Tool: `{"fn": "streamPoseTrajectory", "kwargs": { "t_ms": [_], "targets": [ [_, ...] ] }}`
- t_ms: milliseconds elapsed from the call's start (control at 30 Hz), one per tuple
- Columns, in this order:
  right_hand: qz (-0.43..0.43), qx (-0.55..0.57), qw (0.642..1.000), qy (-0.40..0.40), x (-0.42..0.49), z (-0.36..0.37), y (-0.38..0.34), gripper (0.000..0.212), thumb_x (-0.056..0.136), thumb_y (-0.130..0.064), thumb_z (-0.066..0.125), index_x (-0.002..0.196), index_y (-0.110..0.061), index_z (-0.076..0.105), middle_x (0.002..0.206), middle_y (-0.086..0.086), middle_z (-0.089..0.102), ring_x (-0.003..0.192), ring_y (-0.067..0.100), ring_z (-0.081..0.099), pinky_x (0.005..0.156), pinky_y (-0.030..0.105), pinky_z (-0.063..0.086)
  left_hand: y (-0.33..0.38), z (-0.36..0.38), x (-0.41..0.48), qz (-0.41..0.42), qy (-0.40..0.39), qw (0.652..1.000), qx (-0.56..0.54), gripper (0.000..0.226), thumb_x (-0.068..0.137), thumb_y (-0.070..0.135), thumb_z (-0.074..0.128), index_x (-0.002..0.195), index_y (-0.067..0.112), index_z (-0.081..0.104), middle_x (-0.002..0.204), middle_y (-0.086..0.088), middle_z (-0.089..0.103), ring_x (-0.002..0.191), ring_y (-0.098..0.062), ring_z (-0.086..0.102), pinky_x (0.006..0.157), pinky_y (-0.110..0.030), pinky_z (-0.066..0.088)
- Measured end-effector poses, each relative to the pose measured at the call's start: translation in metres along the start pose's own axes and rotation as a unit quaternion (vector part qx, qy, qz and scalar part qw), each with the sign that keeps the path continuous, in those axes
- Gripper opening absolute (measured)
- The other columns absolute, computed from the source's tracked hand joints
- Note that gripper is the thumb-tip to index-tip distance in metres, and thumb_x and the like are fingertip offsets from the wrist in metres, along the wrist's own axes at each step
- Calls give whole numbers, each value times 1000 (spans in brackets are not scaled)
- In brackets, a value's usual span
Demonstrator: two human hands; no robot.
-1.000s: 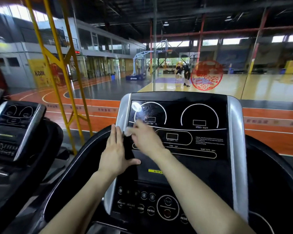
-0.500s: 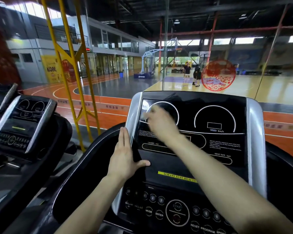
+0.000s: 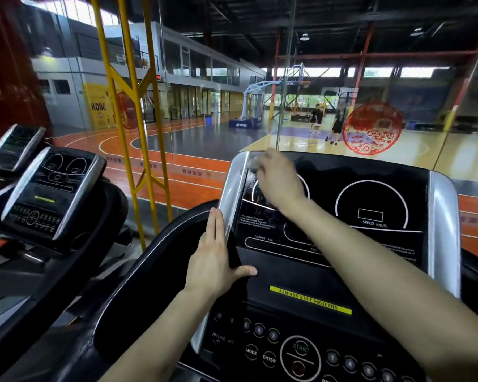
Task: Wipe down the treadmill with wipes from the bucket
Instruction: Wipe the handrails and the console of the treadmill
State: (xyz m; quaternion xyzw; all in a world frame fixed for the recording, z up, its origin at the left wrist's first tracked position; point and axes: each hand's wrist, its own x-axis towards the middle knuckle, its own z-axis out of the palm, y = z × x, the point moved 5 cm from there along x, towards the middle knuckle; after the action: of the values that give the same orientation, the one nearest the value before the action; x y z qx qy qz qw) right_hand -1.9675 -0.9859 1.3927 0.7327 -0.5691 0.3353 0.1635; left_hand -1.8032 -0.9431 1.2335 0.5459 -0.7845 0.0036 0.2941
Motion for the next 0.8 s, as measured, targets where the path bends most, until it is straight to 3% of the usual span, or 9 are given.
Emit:
{"fn": "streamPoseTrajectory", "kwargs": {
  "t_ms": [67,133,267,333,433,467,567,700,800],
  "targets": [
    [-125,-9,985,-115,-38,30,-23,25,96,-10,61,111,-21,78,119,6,59,96,35,67,85,44,56,1,0,-1,1,1,1000,8,162,60,92,72,167,15,-23,176,6,-27,162,-25,23,95,-35,62],
    [-147,-33,981,-122,-33,26,-21,22,96,-11,62,110,-20,77,112,4,58,94,34,66,80,43,55,1,-1,0,1,2,1000,14,162,60,93,70,167,14,-23,176,5,-27,162,-24,24,93,-33,62],
    [41,15,998,37,40,-10,3,24,104,-10,55,108,-15,78,113,1,60,92,18,62,89,33,53,3,-4,-2,-1,-1,1000,9,162,60,92,71,166,15,-24,176,7,-27,160,-26,27,92,-35,63],
    [26,18,999,30,32,8,-12,22,105,-14,54,110,-14,75,109,-1,56,90,19,63,83,37,53,3,-5,-2,-3,1,1000,6,161,61,91,72,166,17,-24,175,7,-29,161,-25,26,93,-35,62],
    [-68,-22,997,-15,0,37,-29,23,104,-13,57,120,-13,73,111,6,54,89,35,64,74,40,49,4,-7,-3,-3,3,1000,14,161,61,91,73,166,17,-24,175,7,-28,161,-24,26,93,-33,62],
    [-58,-25,998,3,5,29,-26,24,103,-11,56,119,-12,74,115,7,55,91,35,65,77,40,51,5,-7,-2,-3,0,1000,16,161,61,91,72,166,16,-24,176,6,-28,160,-24,27,93,-33,62],
    [87,-28,994,66,17,-22,11,34,99,-1,54,123,-9,76,135,10,57,105,34,67,94,44,57,8,-9,-3,-3,-7,999,32,163,60,92,72,166,13,-23,177,1,-23,160,-25,29,94,-32,61],
    [235,-33,953,188,-18,-69,58,32,100,-3,54,125,-2,75,137,16,57,109,41,67,100,41,52,14,-12,-1,0,-18,998,59,163,62,93,70,166,6,-21,178,-9,-17,159,-27,32,101,-28,56],
    [204,32,962,181,2,-30,17,29,106,-10,55,125,-9,76,118,1,59,96,22,67,101,41,55,17,-13,1,-5,-31,997,68,165,62,90,75,165,4,-20,178,-12,-16,158,-28,33,100,-30,56]
  ]
}}
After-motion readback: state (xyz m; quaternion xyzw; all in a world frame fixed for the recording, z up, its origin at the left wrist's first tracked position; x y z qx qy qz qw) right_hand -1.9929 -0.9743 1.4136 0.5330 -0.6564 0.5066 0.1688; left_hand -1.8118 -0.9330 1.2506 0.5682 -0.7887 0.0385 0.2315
